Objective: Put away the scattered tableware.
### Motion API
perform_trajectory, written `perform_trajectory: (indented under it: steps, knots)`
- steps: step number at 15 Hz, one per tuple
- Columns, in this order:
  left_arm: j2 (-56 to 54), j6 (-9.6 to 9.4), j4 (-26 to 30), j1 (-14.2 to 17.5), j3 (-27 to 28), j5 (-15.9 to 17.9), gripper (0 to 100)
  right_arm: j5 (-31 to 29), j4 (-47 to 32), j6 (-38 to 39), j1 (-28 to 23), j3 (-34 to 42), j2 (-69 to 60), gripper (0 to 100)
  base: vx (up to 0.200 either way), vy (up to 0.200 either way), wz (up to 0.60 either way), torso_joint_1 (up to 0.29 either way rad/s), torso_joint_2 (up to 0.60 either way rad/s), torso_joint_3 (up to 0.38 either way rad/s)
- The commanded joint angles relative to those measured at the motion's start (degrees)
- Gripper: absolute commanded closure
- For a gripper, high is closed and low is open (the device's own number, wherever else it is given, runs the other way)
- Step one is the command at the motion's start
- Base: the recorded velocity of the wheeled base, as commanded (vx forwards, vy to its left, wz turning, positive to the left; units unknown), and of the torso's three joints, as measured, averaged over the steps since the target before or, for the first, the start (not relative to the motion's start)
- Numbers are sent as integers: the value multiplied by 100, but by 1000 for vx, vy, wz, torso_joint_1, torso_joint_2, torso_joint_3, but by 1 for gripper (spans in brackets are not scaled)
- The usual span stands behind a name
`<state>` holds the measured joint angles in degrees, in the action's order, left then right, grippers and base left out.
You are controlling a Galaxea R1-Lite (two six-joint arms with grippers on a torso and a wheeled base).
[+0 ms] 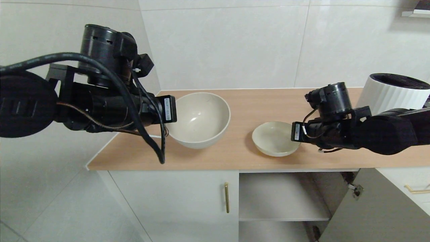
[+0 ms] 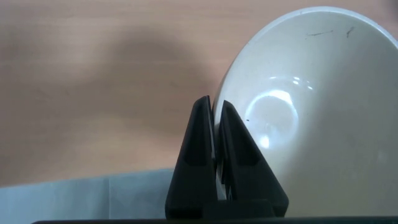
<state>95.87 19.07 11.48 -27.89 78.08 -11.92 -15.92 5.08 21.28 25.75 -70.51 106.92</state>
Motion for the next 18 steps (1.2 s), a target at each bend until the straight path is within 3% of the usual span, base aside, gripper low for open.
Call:
perform_trajectory:
  steps: [1,6,10,16,18]
  knots:
    - [-323,1,-6,-76,-241,-3,100,186,-16,-10,176,398,-998,100,0,0,0,0,0,0]
    - [-833,9,-6,-199,-909,-3,100,291,-192,16,361,1180,-1771,100,0,0,0,0,0,0]
    - [-982,299,-6,-322,-1410,6,100,256,-122,7,616,1945,-2229,100,0,0,0,0,0,0]
    - [-912,335,-85,-322,-1506,6,100,28,-122,60,836,2410,-2492,100,-167,0,0,7,1,0]
    - [-921,326,-85,-322,-1506,15,100,1,-122,60,827,2393,-2562,100,0,0,0,0,0,0]
